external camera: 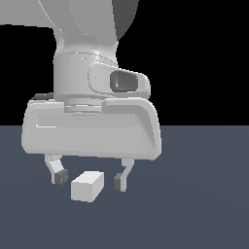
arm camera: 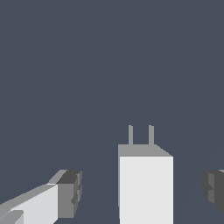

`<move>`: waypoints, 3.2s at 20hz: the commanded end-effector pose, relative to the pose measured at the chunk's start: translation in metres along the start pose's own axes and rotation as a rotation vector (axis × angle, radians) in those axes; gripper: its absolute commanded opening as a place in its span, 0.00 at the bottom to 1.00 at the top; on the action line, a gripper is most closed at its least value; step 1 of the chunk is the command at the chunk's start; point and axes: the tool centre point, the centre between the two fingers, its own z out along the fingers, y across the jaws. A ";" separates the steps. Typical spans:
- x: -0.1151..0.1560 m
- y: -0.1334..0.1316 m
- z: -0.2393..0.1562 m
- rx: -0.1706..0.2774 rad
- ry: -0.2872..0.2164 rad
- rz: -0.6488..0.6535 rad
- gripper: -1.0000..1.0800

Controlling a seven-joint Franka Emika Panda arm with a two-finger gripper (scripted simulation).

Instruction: Plug the charger into the wall socket.

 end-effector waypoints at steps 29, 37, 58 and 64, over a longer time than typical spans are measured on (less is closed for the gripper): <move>0.038 0.020 -0.034 0.000 0.001 -0.034 0.00; 0.073 0.036 -0.070 0.001 0.001 -0.065 0.00; 0.095 0.038 -0.079 0.001 0.001 -0.074 0.00; 0.117 0.037 -0.079 0.001 0.001 -0.074 0.00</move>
